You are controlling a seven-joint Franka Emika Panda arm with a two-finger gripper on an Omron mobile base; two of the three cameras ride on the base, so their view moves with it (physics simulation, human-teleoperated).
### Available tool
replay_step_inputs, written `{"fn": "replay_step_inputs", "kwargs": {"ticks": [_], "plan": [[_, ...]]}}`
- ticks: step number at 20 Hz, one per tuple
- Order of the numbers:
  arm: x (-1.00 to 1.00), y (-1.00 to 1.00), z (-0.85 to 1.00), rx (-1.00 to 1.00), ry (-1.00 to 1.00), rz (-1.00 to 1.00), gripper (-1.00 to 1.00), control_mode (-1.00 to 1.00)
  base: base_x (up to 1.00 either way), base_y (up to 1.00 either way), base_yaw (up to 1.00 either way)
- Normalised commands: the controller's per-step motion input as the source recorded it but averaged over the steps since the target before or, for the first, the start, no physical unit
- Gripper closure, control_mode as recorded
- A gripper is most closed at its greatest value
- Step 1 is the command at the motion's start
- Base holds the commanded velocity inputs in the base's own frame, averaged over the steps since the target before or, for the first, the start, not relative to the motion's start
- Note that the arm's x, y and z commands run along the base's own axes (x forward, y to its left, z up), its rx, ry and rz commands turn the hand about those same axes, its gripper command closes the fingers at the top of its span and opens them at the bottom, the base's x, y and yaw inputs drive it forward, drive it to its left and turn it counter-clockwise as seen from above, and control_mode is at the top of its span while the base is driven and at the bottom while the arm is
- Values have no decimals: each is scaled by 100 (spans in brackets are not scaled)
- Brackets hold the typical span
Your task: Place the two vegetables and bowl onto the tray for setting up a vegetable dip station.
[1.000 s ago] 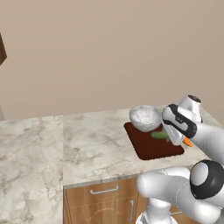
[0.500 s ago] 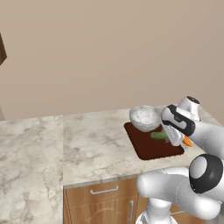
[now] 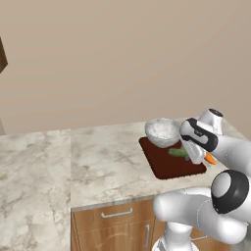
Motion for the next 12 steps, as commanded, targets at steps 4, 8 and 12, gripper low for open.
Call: {"fn": "replay_step_inputs", "kwargs": {"ticks": [4, 8, 12], "plan": [[0, 0, -7, 0, 0, 0, 100, -100, 0, 0, 0], [3, 0, -7, 0, 0, 0, 100, -100, 0, 0, 0], [6, 0, -6, 0, 0, 0, 100, -100, 0, 0, 0]]}}
